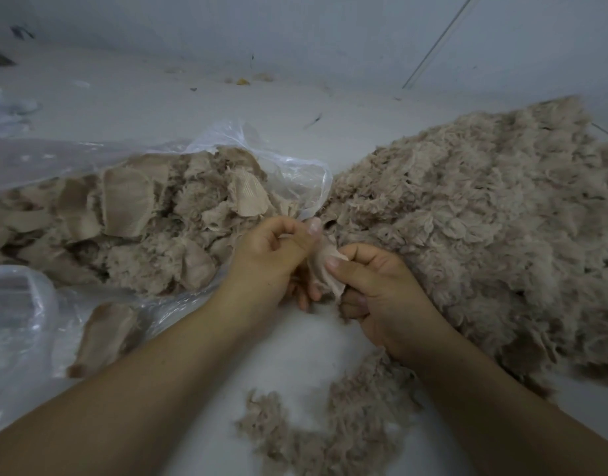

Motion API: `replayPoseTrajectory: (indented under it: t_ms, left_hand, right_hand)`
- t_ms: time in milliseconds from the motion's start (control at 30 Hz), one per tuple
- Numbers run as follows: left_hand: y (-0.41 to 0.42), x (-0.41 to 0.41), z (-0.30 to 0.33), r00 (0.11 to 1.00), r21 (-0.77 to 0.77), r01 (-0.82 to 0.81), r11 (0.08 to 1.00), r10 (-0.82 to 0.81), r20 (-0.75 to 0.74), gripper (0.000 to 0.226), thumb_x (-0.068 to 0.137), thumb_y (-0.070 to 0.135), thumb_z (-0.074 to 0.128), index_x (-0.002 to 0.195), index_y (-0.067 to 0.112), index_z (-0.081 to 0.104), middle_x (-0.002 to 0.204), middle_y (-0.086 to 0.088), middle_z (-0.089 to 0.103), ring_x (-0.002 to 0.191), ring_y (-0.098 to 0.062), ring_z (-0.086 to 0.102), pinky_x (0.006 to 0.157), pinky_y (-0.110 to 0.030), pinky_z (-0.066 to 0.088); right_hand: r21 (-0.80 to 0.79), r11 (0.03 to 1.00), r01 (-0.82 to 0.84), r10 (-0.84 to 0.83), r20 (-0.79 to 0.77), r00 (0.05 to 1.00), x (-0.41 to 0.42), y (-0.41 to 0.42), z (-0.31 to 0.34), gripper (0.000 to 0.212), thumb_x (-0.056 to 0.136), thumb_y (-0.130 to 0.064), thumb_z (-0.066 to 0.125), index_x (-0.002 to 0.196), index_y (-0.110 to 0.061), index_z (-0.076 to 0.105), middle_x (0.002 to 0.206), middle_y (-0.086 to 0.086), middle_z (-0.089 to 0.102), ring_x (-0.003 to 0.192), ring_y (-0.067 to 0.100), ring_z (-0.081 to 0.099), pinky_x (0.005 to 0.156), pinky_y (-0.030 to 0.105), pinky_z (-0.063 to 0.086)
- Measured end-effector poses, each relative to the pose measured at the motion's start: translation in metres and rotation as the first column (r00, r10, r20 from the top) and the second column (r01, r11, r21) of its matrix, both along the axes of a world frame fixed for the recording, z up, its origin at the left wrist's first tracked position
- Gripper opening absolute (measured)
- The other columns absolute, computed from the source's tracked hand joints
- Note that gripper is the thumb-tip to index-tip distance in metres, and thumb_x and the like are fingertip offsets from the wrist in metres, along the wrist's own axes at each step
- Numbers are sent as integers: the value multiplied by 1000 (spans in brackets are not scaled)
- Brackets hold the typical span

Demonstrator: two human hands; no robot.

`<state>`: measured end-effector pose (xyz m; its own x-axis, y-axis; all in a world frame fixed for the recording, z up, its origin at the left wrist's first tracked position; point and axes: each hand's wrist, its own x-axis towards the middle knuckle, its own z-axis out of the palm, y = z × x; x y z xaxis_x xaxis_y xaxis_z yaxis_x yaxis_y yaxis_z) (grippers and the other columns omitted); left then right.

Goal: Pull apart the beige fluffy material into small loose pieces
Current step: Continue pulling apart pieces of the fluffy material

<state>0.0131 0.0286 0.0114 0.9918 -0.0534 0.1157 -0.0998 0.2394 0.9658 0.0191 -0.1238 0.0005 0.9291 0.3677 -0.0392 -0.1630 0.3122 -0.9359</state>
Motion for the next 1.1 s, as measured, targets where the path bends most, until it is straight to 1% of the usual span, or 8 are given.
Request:
replayPoseTrajectory:
  t_ms: [133, 267, 433, 500, 700, 867, 967, 1100]
  left_hand:
    - [1, 1, -4, 999, 131, -32, 991, 29, 28, 15, 70, 30, 72, 71, 15, 71, 55, -12, 61, 37, -21, 53, 36, -23, 44]
    - [1, 1, -5, 999, 101, -32, 994, 29, 37, 15, 73, 27, 71, 69, 13, 70, 52, -16, 59, 34, -23, 53, 34, -24, 43]
    - [6, 7, -1, 988, 23, -157, 987, 157, -2, 22, 91, 15, 61, 74, 1, 58, 50, -10, 59, 32, -17, 50, 31, -20, 38]
    - [11, 9, -1, 981, 26, -188, 982, 189, -34, 22, 95, 10, 56, 76, 0, 56, 52, -8, 59, 32, -17, 49, 31, -19, 36]
    - [2, -8, 2, 973, 197, 193, 961, -161, -166, 51, 72, 47, 73, 82, -1, 59, 58, -16, 59, 36, -23, 52, 33, -18, 34]
    - [4, -9, 5, 957, 322, 253, 913, -188, -219, 29, 90, 14, 67, 66, 2, 58, 44, -7, 57, 29, -13, 47, 33, -15, 32]
    - [5, -10, 7, 946, 310, 299, 903, -238, -218, 28, 90, 13, 67, 63, 6, 62, 47, -10, 57, 31, -16, 48, 33, -18, 33]
    - [7, -11, 9, 897, 263, 430, 864, -374, -237, 30, 89, 8, 65, 63, 19, 73, 55, -13, 58, 35, -19, 51, 33, -19, 37]
  right_hand:
    - [34, 999, -21, 19, 39, 999, -2, 1, 0, 18, 80, -16, 66, 81, 2, 64, 74, 24, 67, 56, 24, 64, 53, 27, 53]
    - [32, 995, -99, 97, 79, 992, -4, 1, 2, 34, 94, -16, 55, 91, 18, 61, 76, 30, 66, 66, 33, 65, 66, 34, 56]
    - [85, 996, -15, 17, -21, 1000, -3, 3, 5, 29, 89, -18, 56, 92, 7, 69, 75, 17, 72, 64, 21, 69, 61, 26, 56]
    - [132, 989, 61, -52, -69, 996, -3, 2, 6, 28, 95, -13, 50, 77, 1, 66, 54, 4, 65, 45, 7, 61, 44, 16, 48]
    - [23, 995, 94, -94, 8, 996, -1, 4, 2, 34, 85, -37, 54, 60, -22, 72, 45, -7, 50, 37, 3, 37, 39, 16, 29]
    - [5, 998, 56, -56, 54, 997, -2, 2, 2, 33, 86, -35, 57, 63, -17, 71, 45, 5, 50, 36, 7, 36, 37, 17, 31]
    - [61, 998, -33, 30, 59, 998, -4, 1, 3, 31, 97, -20, 53, 83, 3, 69, 53, 19, 60, 40, 20, 57, 42, 19, 45]
    - [49, 999, -16, 14, 45, 999, -5, 1, 5, 31, 96, -21, 53, 78, -5, 73, 55, 15, 65, 41, 20, 61, 43, 18, 46]
